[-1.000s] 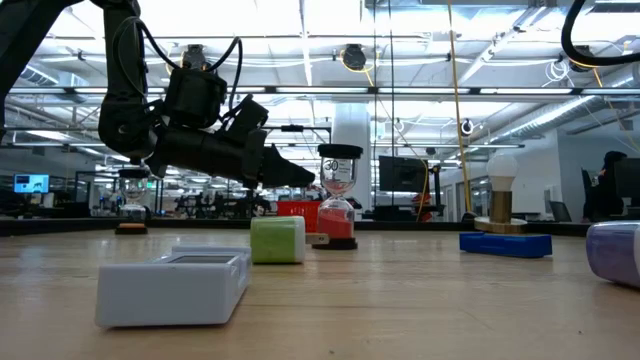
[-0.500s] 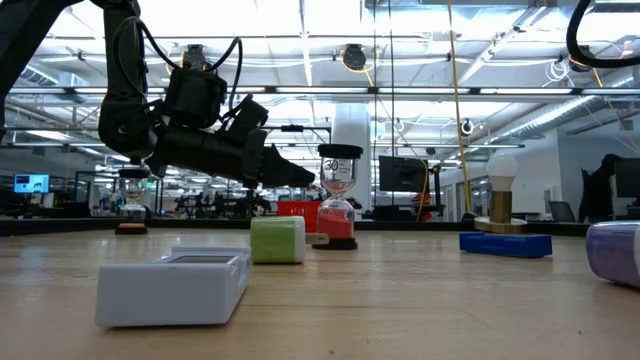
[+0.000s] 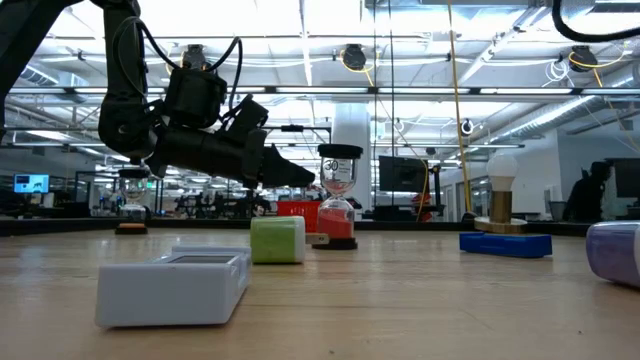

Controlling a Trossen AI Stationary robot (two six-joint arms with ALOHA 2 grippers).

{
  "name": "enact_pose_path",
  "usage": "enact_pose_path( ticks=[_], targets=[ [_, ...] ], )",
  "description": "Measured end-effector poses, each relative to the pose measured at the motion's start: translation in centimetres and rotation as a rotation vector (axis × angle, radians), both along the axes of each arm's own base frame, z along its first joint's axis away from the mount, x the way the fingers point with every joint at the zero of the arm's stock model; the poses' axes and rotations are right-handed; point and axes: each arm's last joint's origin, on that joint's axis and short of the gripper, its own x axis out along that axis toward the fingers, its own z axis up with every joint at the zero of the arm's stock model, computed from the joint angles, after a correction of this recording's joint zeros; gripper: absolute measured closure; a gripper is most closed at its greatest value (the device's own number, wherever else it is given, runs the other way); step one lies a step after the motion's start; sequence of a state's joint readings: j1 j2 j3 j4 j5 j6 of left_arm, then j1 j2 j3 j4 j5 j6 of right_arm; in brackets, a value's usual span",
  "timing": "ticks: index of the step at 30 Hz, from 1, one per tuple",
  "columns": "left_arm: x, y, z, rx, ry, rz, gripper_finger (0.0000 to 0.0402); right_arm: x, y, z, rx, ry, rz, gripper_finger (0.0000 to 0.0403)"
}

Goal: Pick & Place Office items
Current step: Put the red hourglass into the red bin

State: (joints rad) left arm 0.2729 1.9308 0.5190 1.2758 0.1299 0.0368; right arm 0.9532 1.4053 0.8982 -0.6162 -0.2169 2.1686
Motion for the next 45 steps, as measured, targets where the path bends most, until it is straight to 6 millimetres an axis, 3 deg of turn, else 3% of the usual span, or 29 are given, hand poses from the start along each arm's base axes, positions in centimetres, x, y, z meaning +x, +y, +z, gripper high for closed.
enact_pose_path(
  ticks=[5,11,15,21,25,35,39,45],
  targets=[
    [0.0,0.0,0.0,0.007,0.001,-0.001,0.0387,0.1,-0.6,1.2,0.073,-0.023,0.045,0.0240],
    [0.0,0.0,0.0,0.011,0.002,-0.002,0.0393,0.2,-2.0,3.0,0.118,-0.103,0.072,0.0338],
    [0.0,0.0,0.0,0.010,0.002,-0.001,0.0389,0.3,-3.5,3.7,0.050,-0.197,0.089,0.0395],
    [0.0,0.0,0.0,0.010,0.002,-0.002,0.0391,1.3,-6.1,3.9,-0.272,-0.425,0.163,0.0390],
    [0.0,-0.1,0.1,0.009,-0.005,-0.027,0.0380,2.4,-8.3,2.6,-0.549,-0.536,0.175,0.0400],
    [0.1,-0.2,0.3,-0.012,-0.027,-0.062,0.0391,5.3,-15.4,-4.3,-0.716,-0.721,0.311,0.0398],
    [0.1,-0.4,1.5,-0.069,-0.068,-0.059,0.0385,5.9,-18.7,-4.9,-0.835,-0.762,0.386,0.0401],
    [0.0,-2.4,4.4,-0.085,-0.112,-0.109,0.0394,6.2,-24.4,-4.5,-1.049,-0.731,0.421,0.0401]
  ],
)
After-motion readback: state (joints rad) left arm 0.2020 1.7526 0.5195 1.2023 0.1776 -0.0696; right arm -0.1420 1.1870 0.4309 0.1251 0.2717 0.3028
